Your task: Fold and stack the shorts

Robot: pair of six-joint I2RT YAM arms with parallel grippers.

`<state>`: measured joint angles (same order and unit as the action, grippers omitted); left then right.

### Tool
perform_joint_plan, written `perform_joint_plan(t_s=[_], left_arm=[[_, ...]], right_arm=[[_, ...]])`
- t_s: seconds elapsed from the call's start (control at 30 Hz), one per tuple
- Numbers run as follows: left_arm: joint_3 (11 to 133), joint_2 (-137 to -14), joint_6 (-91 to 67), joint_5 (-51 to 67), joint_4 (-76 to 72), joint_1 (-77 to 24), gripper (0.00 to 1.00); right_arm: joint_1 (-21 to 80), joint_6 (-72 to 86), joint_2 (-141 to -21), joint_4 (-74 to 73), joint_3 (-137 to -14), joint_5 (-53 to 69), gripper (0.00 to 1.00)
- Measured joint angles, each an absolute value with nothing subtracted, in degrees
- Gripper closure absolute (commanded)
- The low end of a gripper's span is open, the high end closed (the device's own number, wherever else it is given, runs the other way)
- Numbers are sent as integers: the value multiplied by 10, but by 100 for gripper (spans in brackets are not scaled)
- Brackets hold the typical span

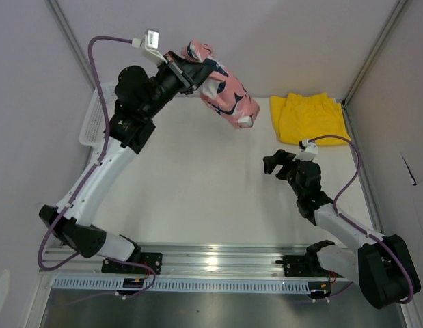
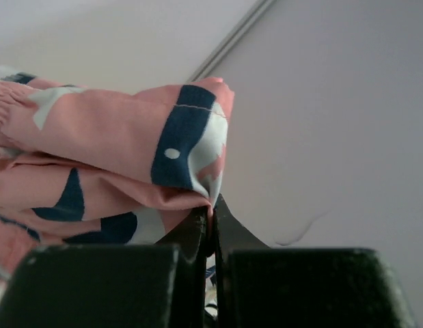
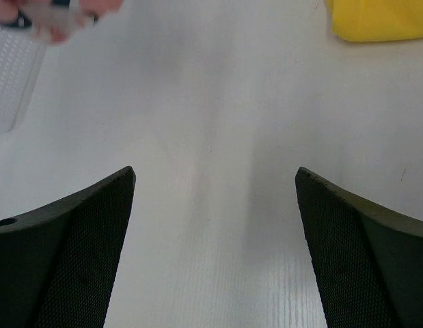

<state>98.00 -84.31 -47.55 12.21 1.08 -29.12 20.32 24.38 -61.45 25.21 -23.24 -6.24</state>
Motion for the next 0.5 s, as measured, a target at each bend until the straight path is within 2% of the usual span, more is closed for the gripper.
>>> perform_joint_plan(t_s=[0.07, 0.17, 0.27, 0.3, 0.33, 0.37, 0.4, 0.5], left_arm=[[955, -813, -465, 126, 13, -291, 96], [834, -720, -451, 92, 62, -292, 90], [669, -626, -432, 37, 119, -293, 63], [617, -611, -422, 15, 145, -295, 49], [575, -606, -410, -6, 173, -300, 41], [548, -618, -401, -31, 209, -312, 36], [541, -642, -394, -63, 255, -332, 21], [554, -744, -386, -159, 365, -431, 1]], right_arm=[[203, 244, -613, 252, -232, -62, 1], [203, 244, -612, 252, -232, -62, 0], [203, 244, -612, 253, -230, -62, 0], [203, 244, -612, 252, -230, -62, 0], [203, 244, -612, 253, -229, -62, 1], [203, 244, -612, 253, -228, -62, 1], [203, 244, -612, 253, -228, -62, 0], [203, 244, -612, 253, -228, -62, 0]])
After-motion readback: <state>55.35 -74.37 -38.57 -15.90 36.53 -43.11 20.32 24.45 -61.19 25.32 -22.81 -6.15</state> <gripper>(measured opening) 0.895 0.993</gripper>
